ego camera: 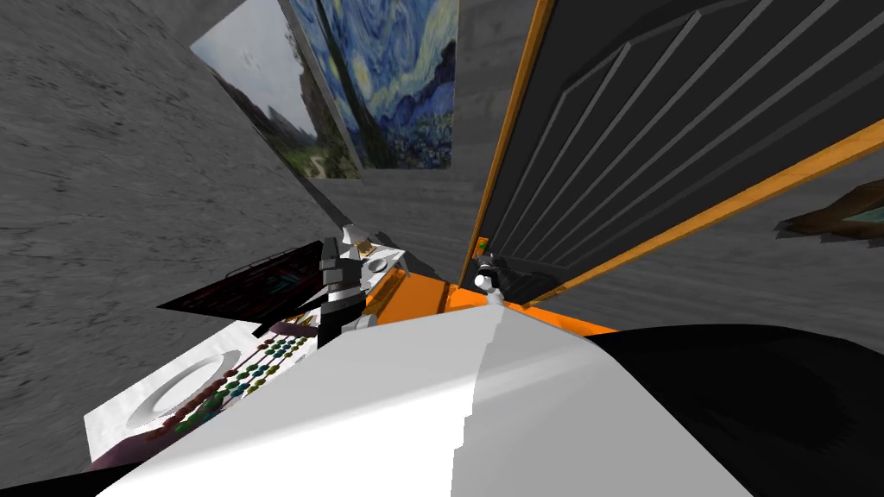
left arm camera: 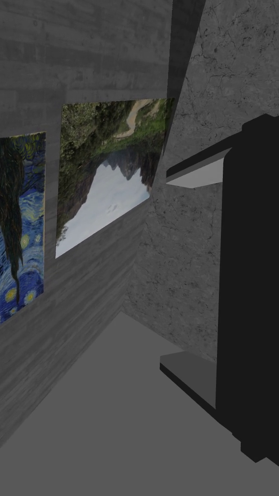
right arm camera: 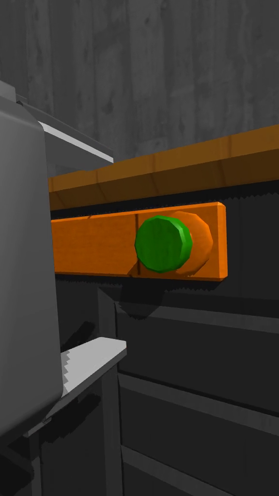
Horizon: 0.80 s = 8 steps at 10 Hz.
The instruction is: Pull the door open
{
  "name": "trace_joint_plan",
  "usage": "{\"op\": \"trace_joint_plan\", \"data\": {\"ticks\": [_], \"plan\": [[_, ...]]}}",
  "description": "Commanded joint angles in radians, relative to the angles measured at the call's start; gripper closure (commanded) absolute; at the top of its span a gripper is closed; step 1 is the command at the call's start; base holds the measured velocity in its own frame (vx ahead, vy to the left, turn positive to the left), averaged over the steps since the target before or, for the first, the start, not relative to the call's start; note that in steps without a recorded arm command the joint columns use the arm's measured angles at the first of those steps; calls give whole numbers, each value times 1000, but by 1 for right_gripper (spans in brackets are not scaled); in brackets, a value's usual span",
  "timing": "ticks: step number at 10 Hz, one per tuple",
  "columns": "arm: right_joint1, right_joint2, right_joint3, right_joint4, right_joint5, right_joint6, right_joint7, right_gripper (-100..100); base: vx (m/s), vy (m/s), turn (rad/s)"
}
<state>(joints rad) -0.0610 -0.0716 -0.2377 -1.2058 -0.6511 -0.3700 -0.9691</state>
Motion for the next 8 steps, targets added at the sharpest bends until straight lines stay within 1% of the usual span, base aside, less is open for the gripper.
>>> {"op": "trace_joint_plan", "data": {"ticks": [1,3,6,7,8], "plan": [[7,-33,-4,16,-8,-9,-29,-100,130,-14,78],[21,-70,-13,25,-19,-13,-61,-100,169,-10,115],[41,-118,-24,38,-33,-20,-102,-100,182,-33,98],[46,-100,-24,19,-30,-14,-86,-100,80,-17,16],[46,-100,-24,19,-30,-14,-86,100,-11,-1,-25]]}}
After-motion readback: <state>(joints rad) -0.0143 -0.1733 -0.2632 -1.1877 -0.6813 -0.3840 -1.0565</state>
